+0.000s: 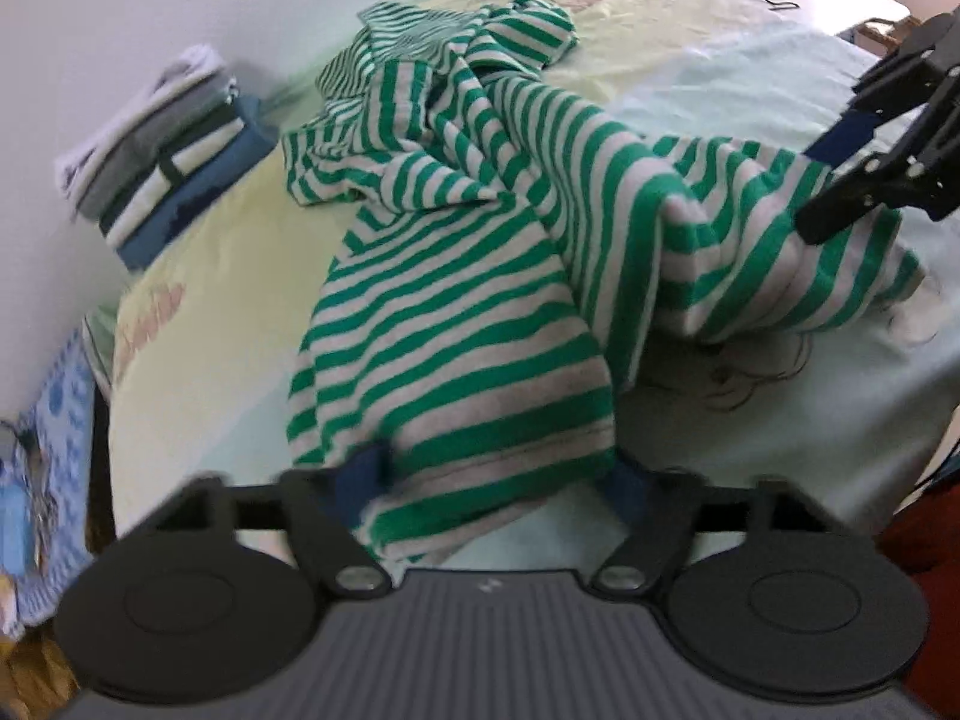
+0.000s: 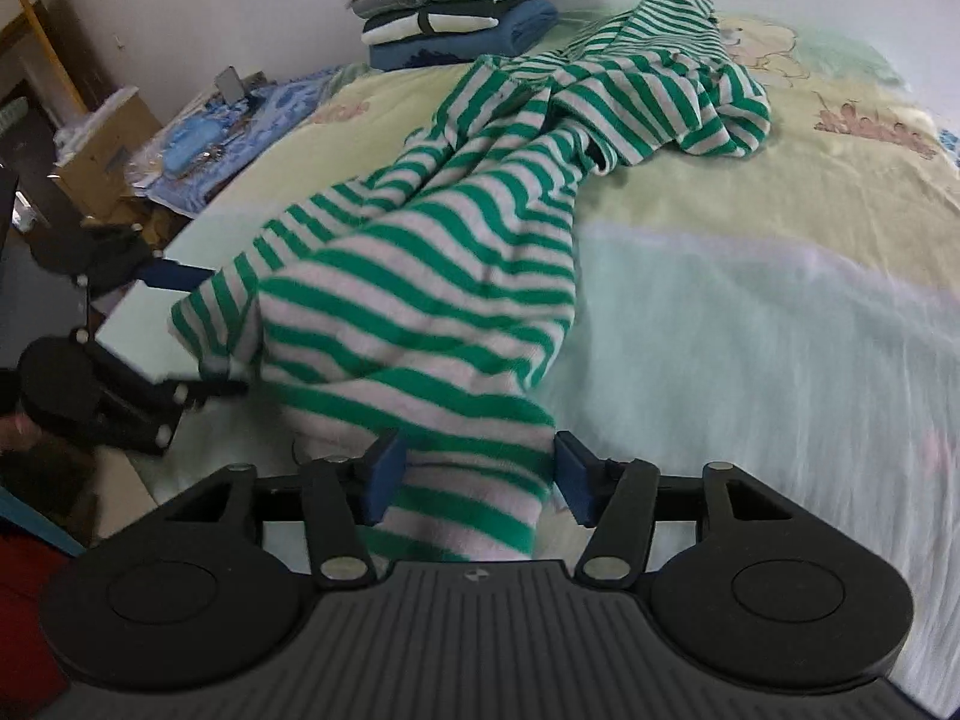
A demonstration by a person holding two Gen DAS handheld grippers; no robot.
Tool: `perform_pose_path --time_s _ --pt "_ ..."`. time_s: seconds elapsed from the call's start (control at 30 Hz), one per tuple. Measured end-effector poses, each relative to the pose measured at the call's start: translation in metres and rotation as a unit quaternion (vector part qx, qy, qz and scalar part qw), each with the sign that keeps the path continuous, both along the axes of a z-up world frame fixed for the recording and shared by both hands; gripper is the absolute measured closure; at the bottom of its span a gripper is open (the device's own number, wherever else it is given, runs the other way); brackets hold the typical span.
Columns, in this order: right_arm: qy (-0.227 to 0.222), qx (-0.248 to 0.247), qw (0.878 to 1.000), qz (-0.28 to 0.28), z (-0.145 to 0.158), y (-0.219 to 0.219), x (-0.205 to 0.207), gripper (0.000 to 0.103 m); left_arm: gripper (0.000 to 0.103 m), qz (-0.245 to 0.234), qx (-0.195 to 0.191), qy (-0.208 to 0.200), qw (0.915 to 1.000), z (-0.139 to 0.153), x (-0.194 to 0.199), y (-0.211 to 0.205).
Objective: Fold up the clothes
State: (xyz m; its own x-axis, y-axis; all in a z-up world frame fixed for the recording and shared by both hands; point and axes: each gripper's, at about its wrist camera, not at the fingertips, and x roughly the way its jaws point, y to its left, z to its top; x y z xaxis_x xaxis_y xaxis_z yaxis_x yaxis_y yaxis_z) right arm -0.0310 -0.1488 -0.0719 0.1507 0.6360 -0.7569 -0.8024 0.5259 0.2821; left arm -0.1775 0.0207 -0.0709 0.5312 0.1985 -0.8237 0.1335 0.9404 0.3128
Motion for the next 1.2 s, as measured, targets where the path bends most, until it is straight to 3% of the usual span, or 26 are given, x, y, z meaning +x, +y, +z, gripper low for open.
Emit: perform_pose_path --time_s 0.03,0.13,0.3,0.43,0.57,0.6,0.7,0.77,0.83,0.9,0.97,1.03,1.1,1.2 --pt "0.002 -0.005 1.0 -0.009 -0.002 -0.001 -0.004 0.064 0.073 -0.001 0.003 -0.001 1.0 0.0 0.0 0.005" --pt "0.033 0.012 0.998 -0.057 0.003 -0.004 -0.007 0.094 0.085 0.003 -0.011 -0.016 0.9998 0.012 0.0 0.029" --pt "0.069 0.066 0.987 -0.132 0.018 -0.018 -0.016 0.095 0.087 0.043 -0.047 -0.059 0.9962 0.041 0.013 0.086" --pt "0.092 0.143 0.967 -0.19 0.043 -0.04 -0.028 0.095 0.086 0.073 -0.065 -0.102 0.99 0.075 0.036 0.132" --pt "0.097 0.207 0.95 -0.211 0.069 -0.054 -0.049 0.095 0.085 0.1 -0.091 -0.131 0.982 0.106 0.064 0.176" --pt "0.099 0.224 0.946 -0.214 0.075 -0.056 -0.055 0.095 0.083 0.105 -0.097 -0.137 0.9802 0.112 0.072 0.185" --pt "0.071 0.239 0.946 -0.207 0.089 -0.05 -0.066 0.095 0.074 0.116 -0.107 -0.138 0.9779 0.118 0.099 0.205" --pt "0.056 0.214 0.953 -0.207 0.079 -0.035 -0.062 0.095 0.07 0.127 -0.114 -0.107 0.9794 0.103 0.122 0.214" --pt "0.041 0.188 0.959 -0.207 0.07 -0.02 -0.059 0.095 0.069 0.14 -0.084 -0.068 0.9843 0.076 0.143 0.21" --pt "0.027 0.167 0.957 -0.236 0.056 -0.009 -0.041 0.095 0.068 0.147 -0.044 -0.044 0.9872 0.051 0.154 0.2" --pt "0.017 0.159 0.95 -0.269 0.046 -0.003 -0.021 0.094 0.065 0.149 -0.03 -0.044 0.9874 0.043 0.147 0.192" --pt "0.015 0.159 0.941 -0.297 0.04 0.0 0.005 0.094 0.039 0.148 -0.028 -0.051 0.9872 0.043 0.131 0.187" --pt "0.028 0.154 0.938 -0.308 0.032 0.002 0.03 0.093 0.027 0.152 -0.021 -0.06 0.9863 0.046 0.113 0.181" --pt "0.028 0.135 0.939 -0.314 0.023 0.007 0.058 0.087 0.027 0.16 -0.029 -0.065 0.9845 0.048 0.085 0.168"
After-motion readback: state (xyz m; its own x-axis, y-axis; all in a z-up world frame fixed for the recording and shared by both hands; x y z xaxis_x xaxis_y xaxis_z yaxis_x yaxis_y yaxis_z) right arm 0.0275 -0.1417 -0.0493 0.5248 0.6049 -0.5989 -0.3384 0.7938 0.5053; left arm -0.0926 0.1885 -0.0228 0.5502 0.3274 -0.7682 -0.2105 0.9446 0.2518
